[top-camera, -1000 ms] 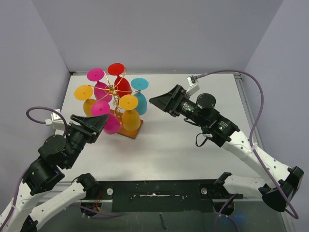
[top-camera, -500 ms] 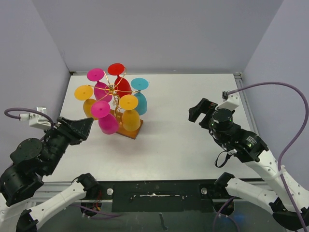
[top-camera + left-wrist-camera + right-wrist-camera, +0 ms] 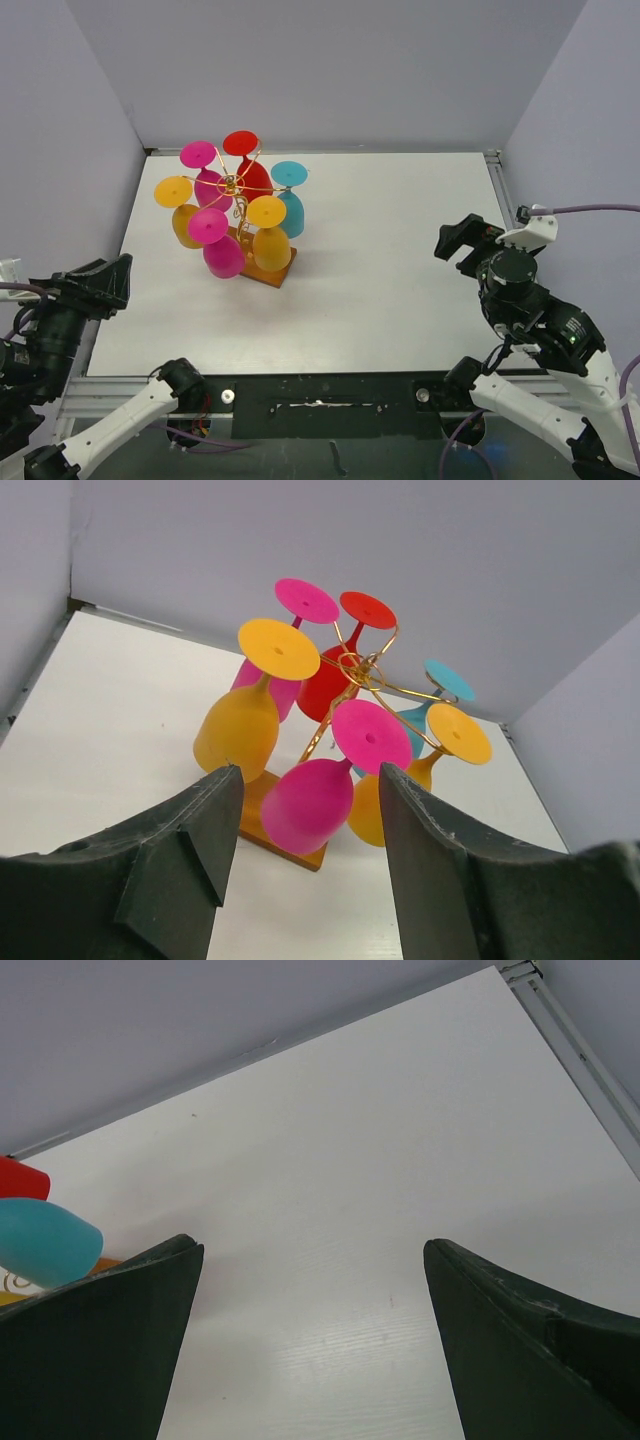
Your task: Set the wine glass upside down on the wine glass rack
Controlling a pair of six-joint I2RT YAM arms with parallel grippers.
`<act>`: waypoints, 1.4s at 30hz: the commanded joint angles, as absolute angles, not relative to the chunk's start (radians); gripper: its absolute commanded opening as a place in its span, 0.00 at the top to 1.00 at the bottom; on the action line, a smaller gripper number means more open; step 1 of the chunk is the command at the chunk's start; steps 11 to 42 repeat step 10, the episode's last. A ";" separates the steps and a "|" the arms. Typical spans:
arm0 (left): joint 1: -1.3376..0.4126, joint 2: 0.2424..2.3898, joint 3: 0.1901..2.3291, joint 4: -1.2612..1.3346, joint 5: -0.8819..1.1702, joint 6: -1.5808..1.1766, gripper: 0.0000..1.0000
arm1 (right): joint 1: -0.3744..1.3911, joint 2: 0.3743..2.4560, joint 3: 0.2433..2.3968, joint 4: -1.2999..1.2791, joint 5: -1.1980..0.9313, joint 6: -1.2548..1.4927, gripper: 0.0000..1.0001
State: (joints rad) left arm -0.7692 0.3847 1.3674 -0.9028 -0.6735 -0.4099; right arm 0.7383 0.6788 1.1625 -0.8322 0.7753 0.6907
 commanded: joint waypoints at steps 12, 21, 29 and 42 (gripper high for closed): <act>-0.744 0.385 1.366 -0.862 -0.692 -0.335 0.46 | 0.735 0.629 1.178 -0.827 0.848 0.672 0.02; -0.744 0.385 1.366 -0.862 -0.692 -0.335 0.46 | 0.735 0.629 1.178 -0.827 0.848 0.672 0.02; -0.744 0.385 1.366 -0.862 -0.692 -0.335 0.46 | 0.735 0.629 1.178 -0.827 0.848 0.672 0.02; -0.744 0.385 1.366 -0.862 -0.692 -0.335 0.46 | 0.735 0.629 1.178 -0.827 0.848 0.672 0.02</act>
